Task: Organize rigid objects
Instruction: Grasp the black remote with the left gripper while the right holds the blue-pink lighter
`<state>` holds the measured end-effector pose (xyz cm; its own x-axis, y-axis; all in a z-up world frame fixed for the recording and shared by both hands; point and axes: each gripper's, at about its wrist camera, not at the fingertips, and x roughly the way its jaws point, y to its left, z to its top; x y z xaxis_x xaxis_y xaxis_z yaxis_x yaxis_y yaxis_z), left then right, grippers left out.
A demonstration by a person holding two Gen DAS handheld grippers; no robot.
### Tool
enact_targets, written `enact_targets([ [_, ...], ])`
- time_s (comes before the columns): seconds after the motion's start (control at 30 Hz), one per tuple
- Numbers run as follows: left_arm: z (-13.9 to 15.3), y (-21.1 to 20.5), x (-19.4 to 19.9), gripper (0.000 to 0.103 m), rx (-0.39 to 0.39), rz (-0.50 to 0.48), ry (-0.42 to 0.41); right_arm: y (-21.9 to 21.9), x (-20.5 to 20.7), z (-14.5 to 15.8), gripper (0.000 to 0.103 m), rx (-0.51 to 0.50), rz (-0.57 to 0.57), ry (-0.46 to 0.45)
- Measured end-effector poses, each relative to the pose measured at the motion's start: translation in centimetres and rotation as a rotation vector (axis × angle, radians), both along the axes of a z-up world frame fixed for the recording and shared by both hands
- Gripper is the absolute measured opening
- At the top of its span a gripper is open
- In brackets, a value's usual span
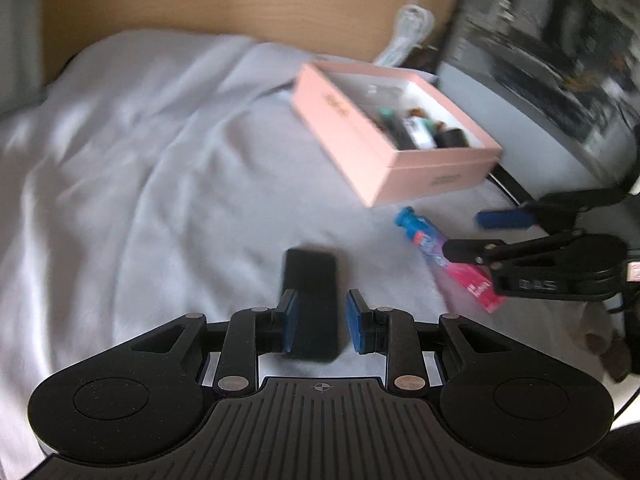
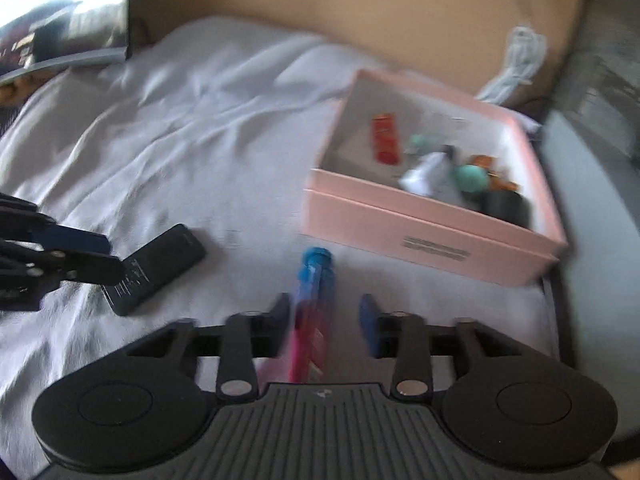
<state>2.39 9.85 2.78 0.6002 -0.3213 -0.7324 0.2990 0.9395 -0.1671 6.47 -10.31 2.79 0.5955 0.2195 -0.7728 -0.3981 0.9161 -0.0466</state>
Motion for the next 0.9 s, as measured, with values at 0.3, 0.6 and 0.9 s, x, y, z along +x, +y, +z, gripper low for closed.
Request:
enact_targets([
  [0.3, -1.4, -3.2, 1.9, 0.032, 0.201, -0.022, -0.003, -4.3, -2.8, -2.6, 0.067, 0.003, -0.1, 0.015],
  [0.6, -1.9, -4.4, 1.5, 0.072, 0.172, -0.083, -0.009, -5.9, -3.5, -3.9, 0.087, 0.115, -0.2, -0.009],
  [0.9, -1.8, -2.7, 1.7, 0.068, 0.209, 0.013, 0.009, -5.7, -3.7, -4.4, 0.095, 0.122, -0.21, -0.056],
])
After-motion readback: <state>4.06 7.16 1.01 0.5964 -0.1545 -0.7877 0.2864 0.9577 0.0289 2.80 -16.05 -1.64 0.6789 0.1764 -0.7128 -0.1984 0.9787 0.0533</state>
